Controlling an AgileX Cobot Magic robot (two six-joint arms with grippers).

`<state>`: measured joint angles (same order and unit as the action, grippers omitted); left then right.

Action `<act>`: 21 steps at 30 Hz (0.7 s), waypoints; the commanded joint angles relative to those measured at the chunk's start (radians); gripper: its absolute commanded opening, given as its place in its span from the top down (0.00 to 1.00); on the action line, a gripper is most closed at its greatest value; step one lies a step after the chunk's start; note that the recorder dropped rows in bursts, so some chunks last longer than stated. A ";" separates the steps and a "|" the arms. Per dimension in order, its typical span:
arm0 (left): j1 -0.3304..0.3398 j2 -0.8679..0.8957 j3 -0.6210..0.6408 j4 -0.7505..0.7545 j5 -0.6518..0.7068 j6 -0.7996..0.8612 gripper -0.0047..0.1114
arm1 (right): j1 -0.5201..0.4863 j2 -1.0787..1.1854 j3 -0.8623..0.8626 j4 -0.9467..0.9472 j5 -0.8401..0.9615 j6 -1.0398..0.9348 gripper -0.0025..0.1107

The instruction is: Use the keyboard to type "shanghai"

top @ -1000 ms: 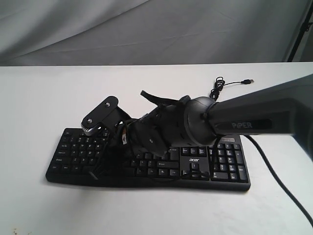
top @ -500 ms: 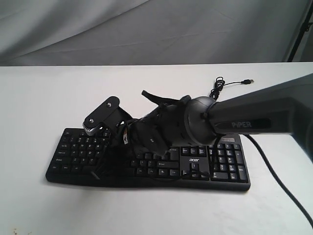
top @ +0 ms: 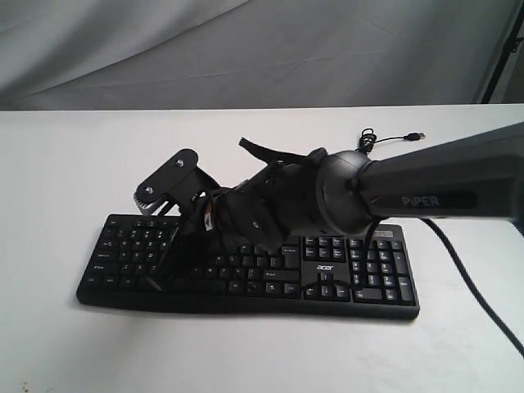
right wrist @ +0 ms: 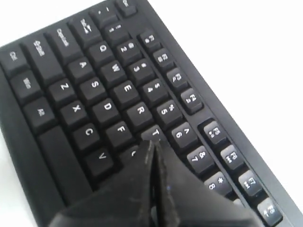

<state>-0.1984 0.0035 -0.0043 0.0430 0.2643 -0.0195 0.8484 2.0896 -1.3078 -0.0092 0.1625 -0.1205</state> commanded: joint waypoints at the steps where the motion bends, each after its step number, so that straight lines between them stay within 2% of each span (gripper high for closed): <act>1: -0.004 -0.003 0.004 0.001 -0.005 -0.003 0.96 | 0.037 0.010 -0.074 -0.003 0.029 -0.015 0.98; 11: -0.004 -0.003 0.004 0.001 -0.005 -0.003 0.96 | 0.074 0.226 -0.407 0.009 0.206 -0.043 0.98; 21: -0.004 -0.003 0.004 0.001 -0.005 -0.003 0.96 | 0.107 0.253 -0.438 0.032 0.175 -0.074 0.98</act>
<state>-0.1984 0.0035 -0.0043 0.0430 0.2643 -0.0195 0.9483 2.3444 -1.7402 0.0156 0.3530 -0.1846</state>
